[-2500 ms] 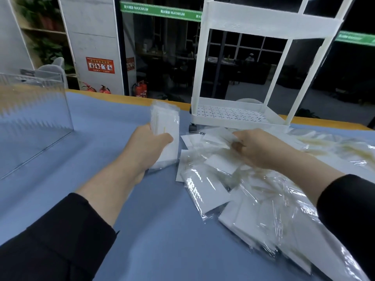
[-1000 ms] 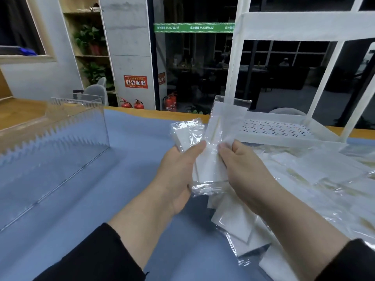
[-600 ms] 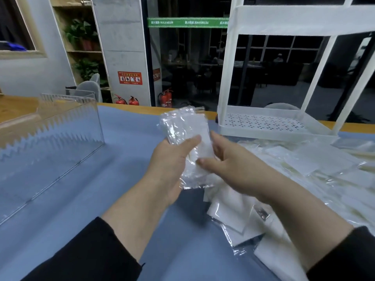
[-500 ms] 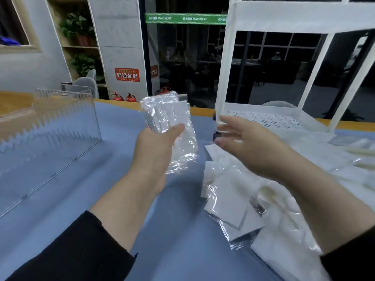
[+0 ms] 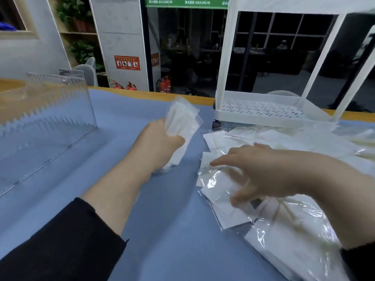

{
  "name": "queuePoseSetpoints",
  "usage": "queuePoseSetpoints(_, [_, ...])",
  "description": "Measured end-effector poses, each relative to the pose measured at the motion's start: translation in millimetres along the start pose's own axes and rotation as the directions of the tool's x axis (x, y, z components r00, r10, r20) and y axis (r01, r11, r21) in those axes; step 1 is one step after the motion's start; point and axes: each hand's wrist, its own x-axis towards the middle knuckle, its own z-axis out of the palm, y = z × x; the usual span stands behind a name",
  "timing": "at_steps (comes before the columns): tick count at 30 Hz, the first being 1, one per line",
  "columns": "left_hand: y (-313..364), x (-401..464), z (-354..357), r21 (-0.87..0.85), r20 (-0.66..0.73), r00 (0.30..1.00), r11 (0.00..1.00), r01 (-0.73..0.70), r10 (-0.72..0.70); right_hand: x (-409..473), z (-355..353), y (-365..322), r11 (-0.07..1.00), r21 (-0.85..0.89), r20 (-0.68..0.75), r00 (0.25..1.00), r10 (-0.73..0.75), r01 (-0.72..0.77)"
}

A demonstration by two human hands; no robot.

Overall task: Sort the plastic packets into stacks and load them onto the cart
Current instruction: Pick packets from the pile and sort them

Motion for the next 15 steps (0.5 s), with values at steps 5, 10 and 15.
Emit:
queuePoseSetpoints(5, [0,1,-2,-0.148,-0.075,0.997,0.989,0.015,-0.026,0,0,6,0.961,0.273,-0.251,0.968,0.025,0.046])
queuePoseSetpoints(10, [5,-2,-5,-0.314,-0.115,0.991,0.949,0.025,-0.064,4,-4,16,0.802,0.567,-0.571,0.793,0.215,0.19])
queuePoseSetpoints(15, [8,-7,0,-0.459,-0.055,0.996,0.887,0.04,-0.074,8,-6,18,0.394,0.81,-0.586,0.621,0.52,0.435])
